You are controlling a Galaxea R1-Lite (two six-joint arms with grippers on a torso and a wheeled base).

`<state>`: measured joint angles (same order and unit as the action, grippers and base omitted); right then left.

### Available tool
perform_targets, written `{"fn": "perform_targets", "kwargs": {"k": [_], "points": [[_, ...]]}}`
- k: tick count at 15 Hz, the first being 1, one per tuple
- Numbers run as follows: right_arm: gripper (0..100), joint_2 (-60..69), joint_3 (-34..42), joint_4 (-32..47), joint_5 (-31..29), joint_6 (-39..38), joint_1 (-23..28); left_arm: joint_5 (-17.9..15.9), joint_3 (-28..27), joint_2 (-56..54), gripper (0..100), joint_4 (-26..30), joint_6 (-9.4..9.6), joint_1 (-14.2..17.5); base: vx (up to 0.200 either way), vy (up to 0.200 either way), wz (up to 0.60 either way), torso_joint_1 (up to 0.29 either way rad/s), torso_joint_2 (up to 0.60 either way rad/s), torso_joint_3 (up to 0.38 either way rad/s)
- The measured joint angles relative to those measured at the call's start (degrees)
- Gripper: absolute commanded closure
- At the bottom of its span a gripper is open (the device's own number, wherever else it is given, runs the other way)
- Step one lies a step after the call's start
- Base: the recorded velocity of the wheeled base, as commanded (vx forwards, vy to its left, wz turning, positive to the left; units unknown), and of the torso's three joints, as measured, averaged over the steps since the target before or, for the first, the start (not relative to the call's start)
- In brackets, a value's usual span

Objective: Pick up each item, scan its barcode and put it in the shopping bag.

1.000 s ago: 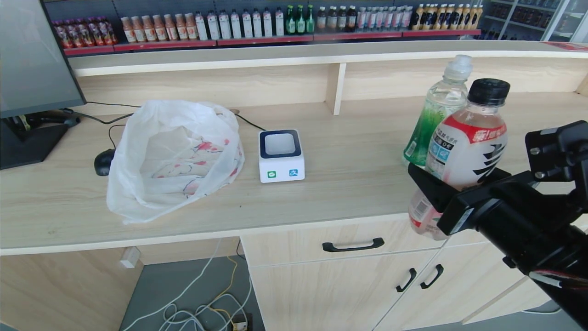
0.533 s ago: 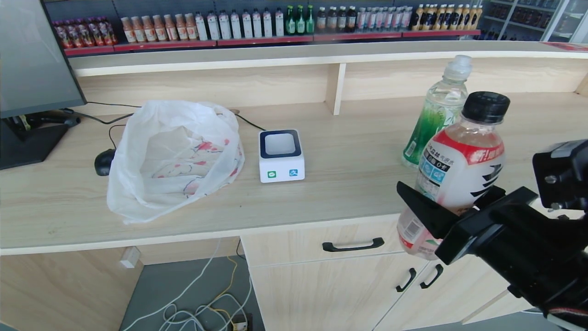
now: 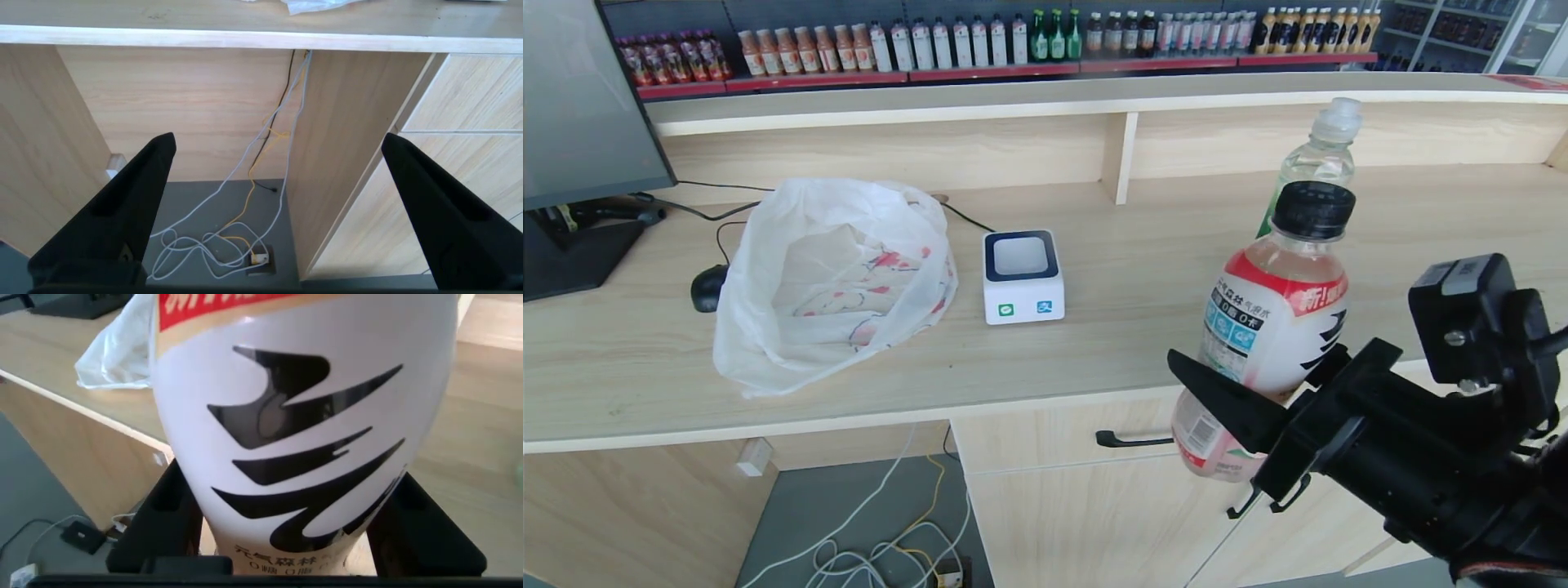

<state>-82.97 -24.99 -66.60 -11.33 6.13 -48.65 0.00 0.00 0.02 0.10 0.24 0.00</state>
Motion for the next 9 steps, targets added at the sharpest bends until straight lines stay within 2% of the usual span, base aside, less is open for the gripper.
{"fn": "perform_targets", "kwargs": {"k": [5,9], "points": [[100,-1.9,-3.1,0.0,17.0,-7.9,0.8,0.0,0.0,0.0,0,0.0,0.02,0.0,0.0,0.0,0.0,0.0,0.0,0.0],[100,-2.2,-8.9,-0.2,25.4,-17.2,4.2,0.0,0.0,0.0,0,0.0,0.02,0.0,0.0,0.0,0.0,0.0,0.0,0.0]]}}
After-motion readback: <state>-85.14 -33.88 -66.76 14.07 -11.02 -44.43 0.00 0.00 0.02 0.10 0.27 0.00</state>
